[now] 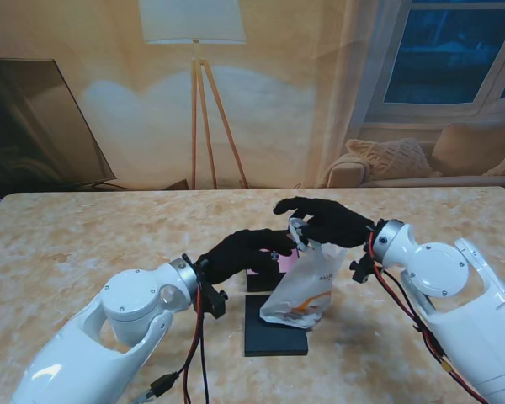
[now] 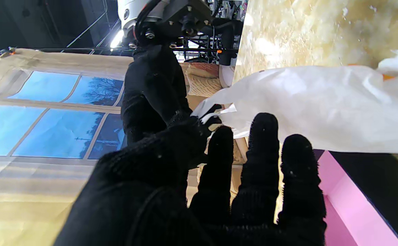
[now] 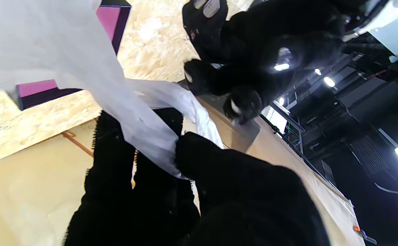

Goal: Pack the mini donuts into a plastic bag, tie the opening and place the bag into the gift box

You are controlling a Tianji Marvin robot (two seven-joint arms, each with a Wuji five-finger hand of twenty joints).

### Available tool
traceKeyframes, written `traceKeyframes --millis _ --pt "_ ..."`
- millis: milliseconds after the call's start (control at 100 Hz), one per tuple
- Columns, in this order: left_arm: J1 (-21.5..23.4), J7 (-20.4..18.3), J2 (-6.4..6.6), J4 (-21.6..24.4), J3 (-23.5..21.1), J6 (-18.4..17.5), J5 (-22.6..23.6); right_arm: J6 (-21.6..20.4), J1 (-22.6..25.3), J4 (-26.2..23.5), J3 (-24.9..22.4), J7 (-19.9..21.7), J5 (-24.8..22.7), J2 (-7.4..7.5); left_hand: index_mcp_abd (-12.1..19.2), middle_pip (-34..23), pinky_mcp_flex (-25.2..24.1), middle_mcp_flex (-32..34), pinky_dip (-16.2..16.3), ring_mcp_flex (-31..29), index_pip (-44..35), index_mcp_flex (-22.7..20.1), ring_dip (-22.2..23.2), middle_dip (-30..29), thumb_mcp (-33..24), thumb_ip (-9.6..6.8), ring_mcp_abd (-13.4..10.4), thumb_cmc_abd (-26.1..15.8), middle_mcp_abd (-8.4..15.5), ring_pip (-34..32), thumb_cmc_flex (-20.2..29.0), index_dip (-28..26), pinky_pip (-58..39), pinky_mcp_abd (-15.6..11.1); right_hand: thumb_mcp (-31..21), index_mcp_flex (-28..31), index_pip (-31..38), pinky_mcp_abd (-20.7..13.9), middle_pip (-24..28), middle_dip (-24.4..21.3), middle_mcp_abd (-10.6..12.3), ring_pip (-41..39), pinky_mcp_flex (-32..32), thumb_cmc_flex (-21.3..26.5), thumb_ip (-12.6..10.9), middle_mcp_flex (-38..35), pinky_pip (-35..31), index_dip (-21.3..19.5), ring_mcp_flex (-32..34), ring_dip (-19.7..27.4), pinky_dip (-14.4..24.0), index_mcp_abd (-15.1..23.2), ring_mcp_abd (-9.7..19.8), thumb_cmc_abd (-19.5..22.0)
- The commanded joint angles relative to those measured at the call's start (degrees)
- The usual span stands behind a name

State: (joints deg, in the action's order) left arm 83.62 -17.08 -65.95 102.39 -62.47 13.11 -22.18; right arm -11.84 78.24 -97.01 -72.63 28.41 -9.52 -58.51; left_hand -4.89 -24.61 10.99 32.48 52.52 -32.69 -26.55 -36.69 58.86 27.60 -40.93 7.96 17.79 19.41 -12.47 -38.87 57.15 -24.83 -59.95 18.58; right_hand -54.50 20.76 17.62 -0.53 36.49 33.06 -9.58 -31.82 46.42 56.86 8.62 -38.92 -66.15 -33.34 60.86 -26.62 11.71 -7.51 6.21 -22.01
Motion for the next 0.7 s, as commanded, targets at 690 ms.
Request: traceKeyframes --millis 690 --pt "-2.2 10.5 -1.56 -2.3 4.6 1.8 15.4 -1.8 1.2 -0.6 0.9 -3.8 0.4 -1.49 -1.4 -12.0 4.5 -4.5 4.0 -2.2 8.1 6.2 12.1 18.3 -4.0 -1.76 -7.7 8.2 -2.0 -19.2 -8.7 4.2 -13.4 -5.7 0.0 0.2 5.6 -0.9 -3.4 -8.4 2.6 10.9 -4.7 -0.6 -2.3 -2.7 10.6 3.8 0.9 8.0 -17.3 2.4 3.0 1.3"
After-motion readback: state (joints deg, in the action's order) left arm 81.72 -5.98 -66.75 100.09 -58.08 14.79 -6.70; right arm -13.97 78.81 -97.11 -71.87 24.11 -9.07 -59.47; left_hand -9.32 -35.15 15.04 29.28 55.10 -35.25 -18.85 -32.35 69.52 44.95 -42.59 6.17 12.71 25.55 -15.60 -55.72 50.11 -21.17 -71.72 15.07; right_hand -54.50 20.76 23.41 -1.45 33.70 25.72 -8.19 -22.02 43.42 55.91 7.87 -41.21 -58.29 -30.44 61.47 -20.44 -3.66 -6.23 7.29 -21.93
